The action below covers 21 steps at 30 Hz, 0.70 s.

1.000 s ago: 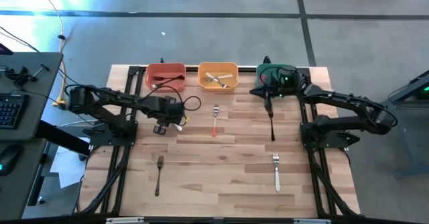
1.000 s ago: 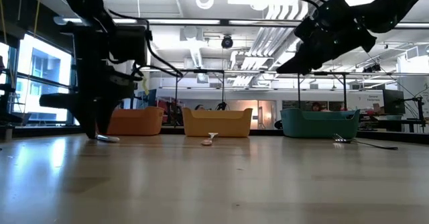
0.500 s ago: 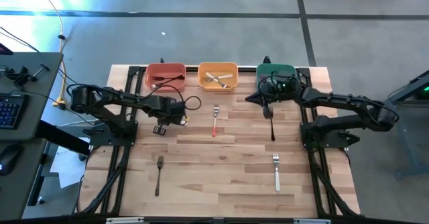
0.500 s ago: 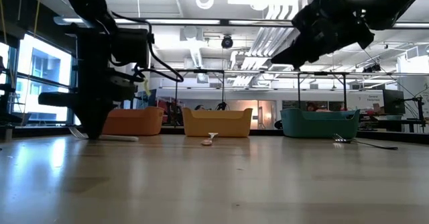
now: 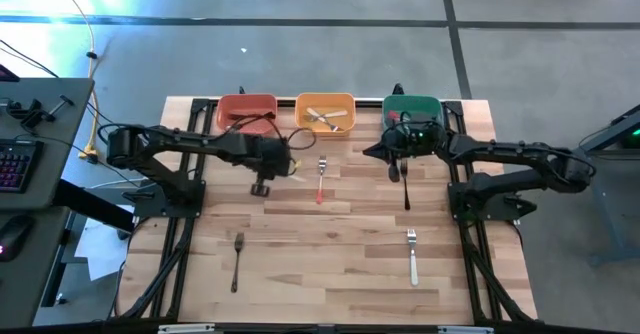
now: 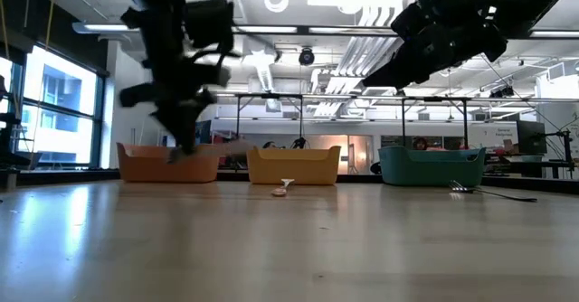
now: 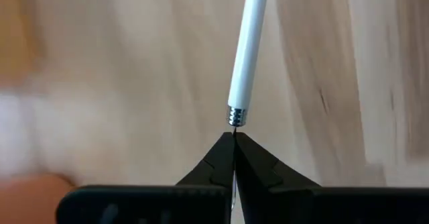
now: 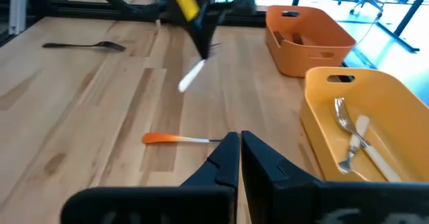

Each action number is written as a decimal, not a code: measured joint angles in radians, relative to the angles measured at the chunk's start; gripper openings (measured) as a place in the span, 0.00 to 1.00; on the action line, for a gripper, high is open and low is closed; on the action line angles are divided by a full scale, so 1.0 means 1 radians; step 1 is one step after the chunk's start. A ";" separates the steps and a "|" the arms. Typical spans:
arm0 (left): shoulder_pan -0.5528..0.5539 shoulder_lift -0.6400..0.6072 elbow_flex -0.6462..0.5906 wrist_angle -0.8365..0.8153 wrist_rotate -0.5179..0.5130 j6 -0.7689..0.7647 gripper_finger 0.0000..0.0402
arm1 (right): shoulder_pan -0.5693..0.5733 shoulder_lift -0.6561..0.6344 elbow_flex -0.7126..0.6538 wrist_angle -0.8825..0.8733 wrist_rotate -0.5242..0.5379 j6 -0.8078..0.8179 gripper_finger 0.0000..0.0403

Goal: Sort silverware by color (type)
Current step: Put the left white fork into the yellow bin

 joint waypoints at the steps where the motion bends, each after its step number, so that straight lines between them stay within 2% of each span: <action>1: 0.007 -0.001 0.023 0.010 -0.006 -0.008 0.00 | 0.004 0.000 0.000 0.000 0.000 -0.003 0.00; 7: 0.092 -0.001 0.169 0.140 -0.032 -0.068 0.00 | 0.024 0.000 0.000 -0.001 0.001 -0.023 0.00; 11: 0.162 0.049 0.270 0.170 -0.026 -0.075 0.00 | 0.025 0.000 0.000 -0.001 0.001 -0.025 0.00; 16: 0.218 0.188 0.402 0.189 0.036 -0.071 0.00 | 0.025 0.000 0.000 0.000 0.001 -0.025 0.00; 21: 0.258 0.367 0.559 0.186 0.018 -0.049 0.00 | 0.025 0.000 0.000 0.001 0.002 -0.025 0.00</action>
